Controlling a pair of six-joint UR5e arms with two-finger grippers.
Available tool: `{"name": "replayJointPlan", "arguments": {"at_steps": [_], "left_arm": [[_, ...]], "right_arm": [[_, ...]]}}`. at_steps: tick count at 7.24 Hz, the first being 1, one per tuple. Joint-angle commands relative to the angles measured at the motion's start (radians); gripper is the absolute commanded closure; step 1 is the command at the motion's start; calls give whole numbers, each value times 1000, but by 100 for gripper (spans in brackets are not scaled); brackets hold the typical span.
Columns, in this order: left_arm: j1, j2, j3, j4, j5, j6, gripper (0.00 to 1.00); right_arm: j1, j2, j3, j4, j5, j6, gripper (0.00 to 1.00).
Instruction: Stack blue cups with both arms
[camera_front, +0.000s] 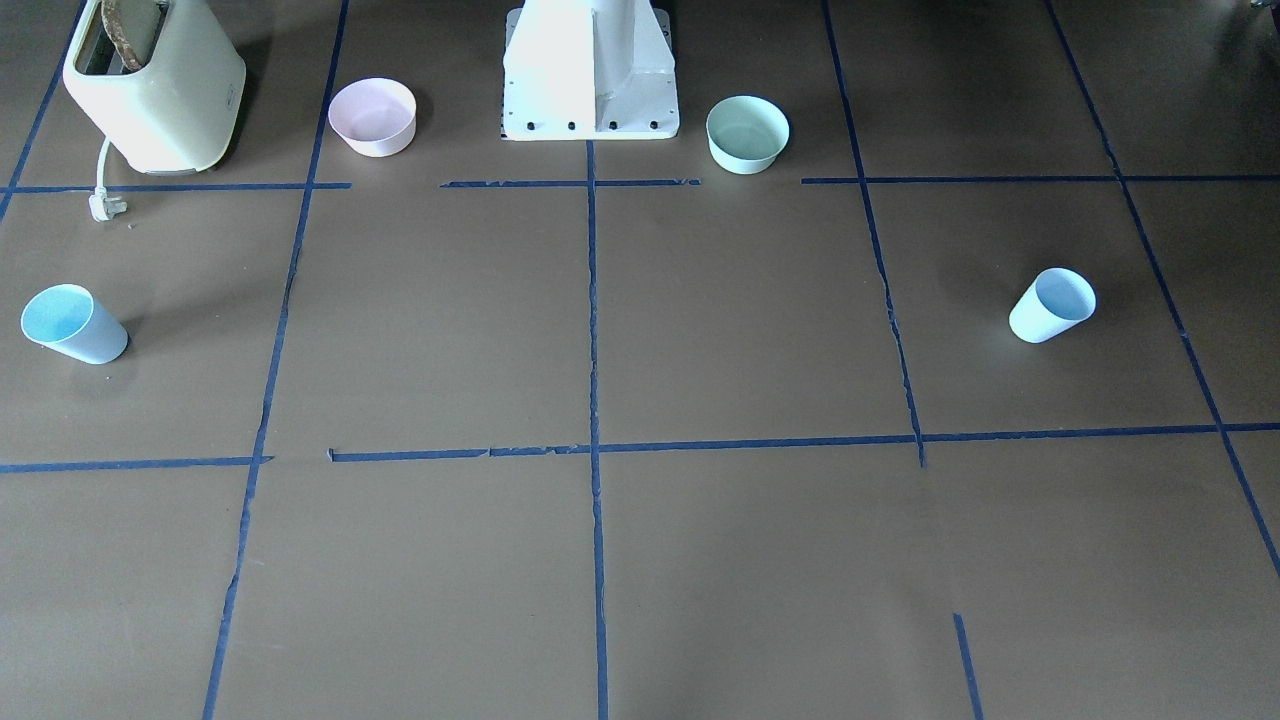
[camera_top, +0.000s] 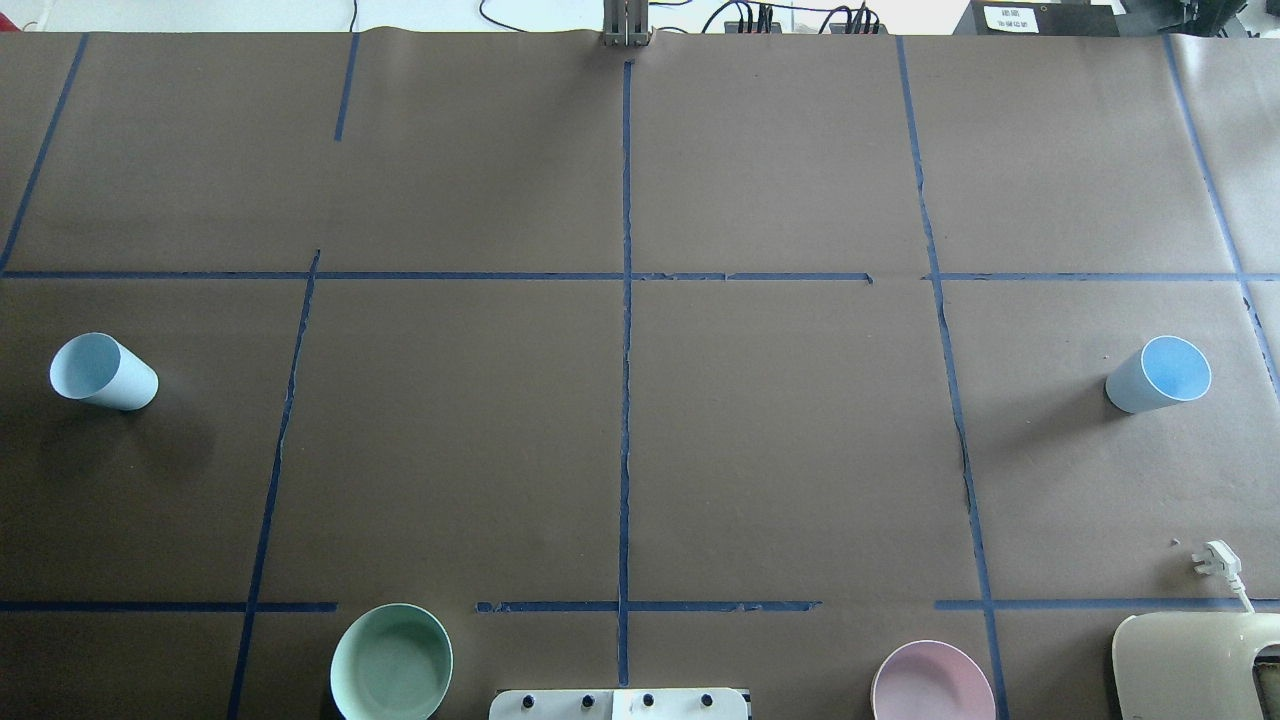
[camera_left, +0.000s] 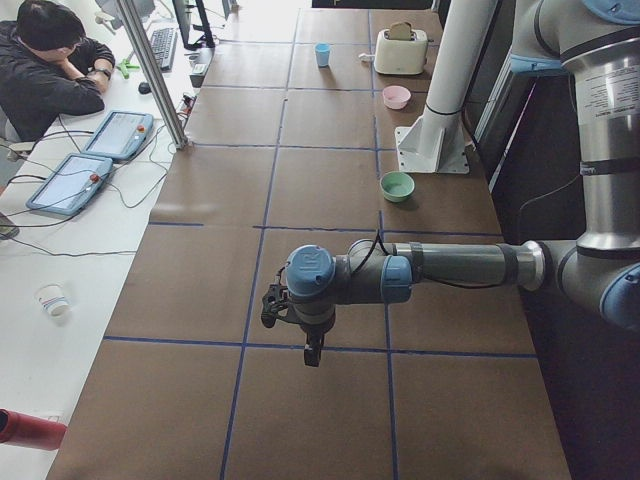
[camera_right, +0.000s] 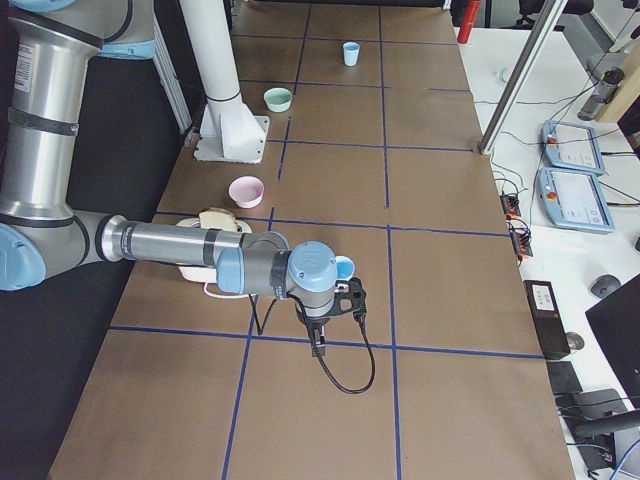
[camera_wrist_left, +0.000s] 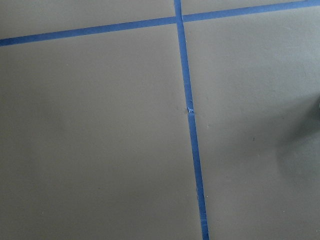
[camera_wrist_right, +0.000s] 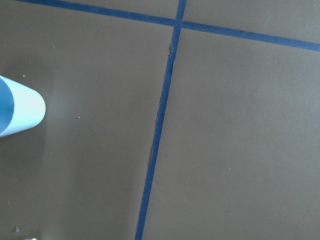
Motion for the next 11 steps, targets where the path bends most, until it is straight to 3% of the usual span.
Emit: {"name": "replayJointPlan", "arguments": {"at_steps": [1,5,8,11], "left_arm": [[0,0,0,-2,0,0,0],[6,-23,-5,-10,-6,-9,0],[9,-150,4,-16,-9,-15,0],[18,-146,-14,-75,-15,-12,0]], "right_arm": [[0,-1,0,0,-1,0,0],[-2,1,2,0,1,0,0],[-2,2,3,2,-1,0,0],[-2,2,5,2,1,0,0]]}}
